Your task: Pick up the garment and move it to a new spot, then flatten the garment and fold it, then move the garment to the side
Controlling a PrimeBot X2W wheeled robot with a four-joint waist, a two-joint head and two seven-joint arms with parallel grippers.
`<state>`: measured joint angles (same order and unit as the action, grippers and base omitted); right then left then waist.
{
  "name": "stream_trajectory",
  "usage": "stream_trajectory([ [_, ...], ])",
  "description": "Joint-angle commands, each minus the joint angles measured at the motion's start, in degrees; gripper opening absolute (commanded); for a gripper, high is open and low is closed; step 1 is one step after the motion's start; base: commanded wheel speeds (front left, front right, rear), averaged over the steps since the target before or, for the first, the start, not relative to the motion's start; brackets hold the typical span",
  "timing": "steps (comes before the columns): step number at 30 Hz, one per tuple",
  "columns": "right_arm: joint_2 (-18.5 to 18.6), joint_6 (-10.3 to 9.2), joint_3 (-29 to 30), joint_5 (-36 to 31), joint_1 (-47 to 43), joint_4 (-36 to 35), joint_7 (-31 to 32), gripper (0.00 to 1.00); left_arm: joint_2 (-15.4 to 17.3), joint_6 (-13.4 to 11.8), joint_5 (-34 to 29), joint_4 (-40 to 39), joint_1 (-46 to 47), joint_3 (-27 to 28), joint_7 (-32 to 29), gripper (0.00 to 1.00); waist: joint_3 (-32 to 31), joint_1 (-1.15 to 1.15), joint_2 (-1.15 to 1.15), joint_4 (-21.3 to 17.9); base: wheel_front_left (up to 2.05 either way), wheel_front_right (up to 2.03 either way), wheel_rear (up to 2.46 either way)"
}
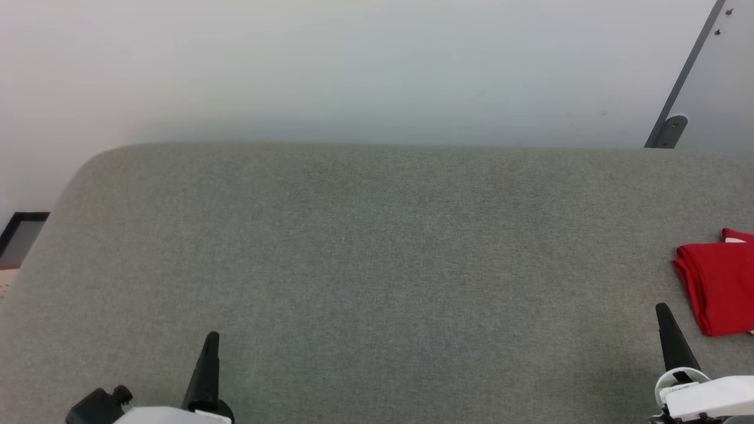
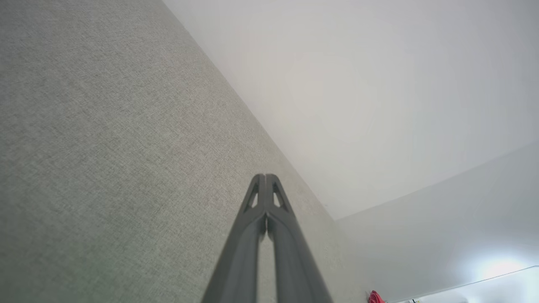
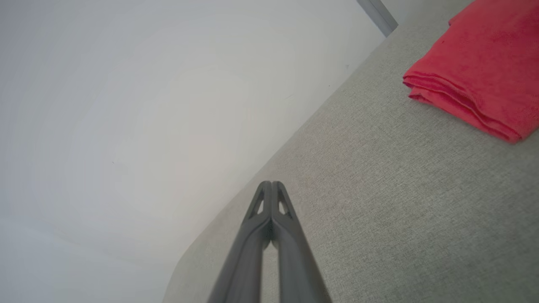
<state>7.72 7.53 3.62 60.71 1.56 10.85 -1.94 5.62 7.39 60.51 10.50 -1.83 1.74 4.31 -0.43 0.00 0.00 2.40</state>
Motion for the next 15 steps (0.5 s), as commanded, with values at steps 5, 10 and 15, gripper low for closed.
stream_trajectory([
  [5,-0.4,-0.03,0.7,3.5,1.5,-0.1,0.8,0.0,0.0,0.1,3.6,-0.1,1.8,0.5,-1.0,0.0,0.0,0.0,0.0,-0.2,0.0,0.0,0.0],
  [10,-0.8,-0.03,0.9,6.2,1.8,0.2,1.5,0.0,-0.1,0.1,6.4,0.2,2.4,0.8,-1.8,0.0,0.1,0.0,0.0,-0.3,0.0,0.0,0.0],
  [15,-1.2,-0.04,1.1,8.8,2.2,0.5,2.3,0.0,-0.3,0.1,9.0,0.6,3.0,1.1,-2.6,0.0,0.1,0.0,0.0,-0.5,0.0,0.0,0.0],
])
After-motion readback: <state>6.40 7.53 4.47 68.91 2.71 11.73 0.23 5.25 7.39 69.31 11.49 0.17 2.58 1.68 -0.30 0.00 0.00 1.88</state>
